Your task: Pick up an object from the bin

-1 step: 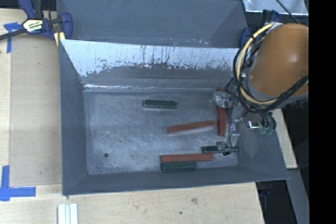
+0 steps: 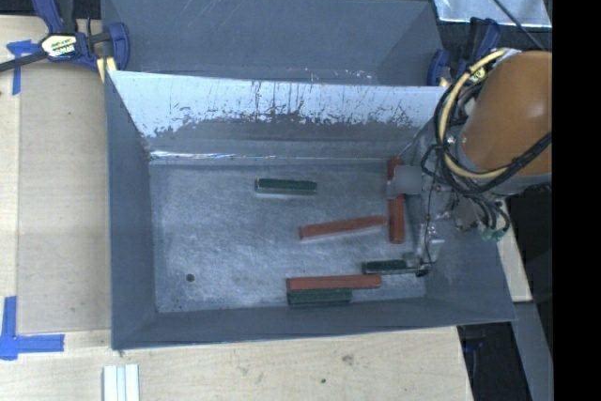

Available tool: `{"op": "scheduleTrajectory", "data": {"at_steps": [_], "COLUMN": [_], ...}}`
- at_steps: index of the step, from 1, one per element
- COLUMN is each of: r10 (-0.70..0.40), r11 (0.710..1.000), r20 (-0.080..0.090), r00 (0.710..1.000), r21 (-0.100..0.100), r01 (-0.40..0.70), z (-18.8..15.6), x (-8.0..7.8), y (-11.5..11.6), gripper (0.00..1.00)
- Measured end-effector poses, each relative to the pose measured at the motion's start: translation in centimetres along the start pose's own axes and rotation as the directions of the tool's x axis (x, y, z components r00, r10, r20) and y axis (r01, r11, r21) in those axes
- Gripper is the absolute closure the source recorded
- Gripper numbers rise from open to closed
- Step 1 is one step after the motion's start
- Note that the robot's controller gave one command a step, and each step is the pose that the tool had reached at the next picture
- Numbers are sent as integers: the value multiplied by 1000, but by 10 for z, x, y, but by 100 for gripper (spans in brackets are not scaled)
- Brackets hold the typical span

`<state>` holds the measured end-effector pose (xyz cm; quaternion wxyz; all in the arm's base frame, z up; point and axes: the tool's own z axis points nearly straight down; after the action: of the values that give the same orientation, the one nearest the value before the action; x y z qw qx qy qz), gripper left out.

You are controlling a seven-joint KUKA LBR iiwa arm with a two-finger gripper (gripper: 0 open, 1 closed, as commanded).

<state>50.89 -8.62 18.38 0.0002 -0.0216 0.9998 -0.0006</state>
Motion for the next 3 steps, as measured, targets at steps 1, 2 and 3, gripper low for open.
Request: {"op": "scheduleTrajectory", "data": {"at_steps": [1, 2, 3], "r10": [-34, -195, -196], "r11": [999, 981, 981], "r20": [0, 5, 1], "r00": [999, 981, 981], "r21": [-1, 2, -1], "r01": [34, 195, 196], "z": [117, 113, 114], "x": [8, -19, -18], "y": [-9, -62, -61], "gripper": [0, 0, 100]}}
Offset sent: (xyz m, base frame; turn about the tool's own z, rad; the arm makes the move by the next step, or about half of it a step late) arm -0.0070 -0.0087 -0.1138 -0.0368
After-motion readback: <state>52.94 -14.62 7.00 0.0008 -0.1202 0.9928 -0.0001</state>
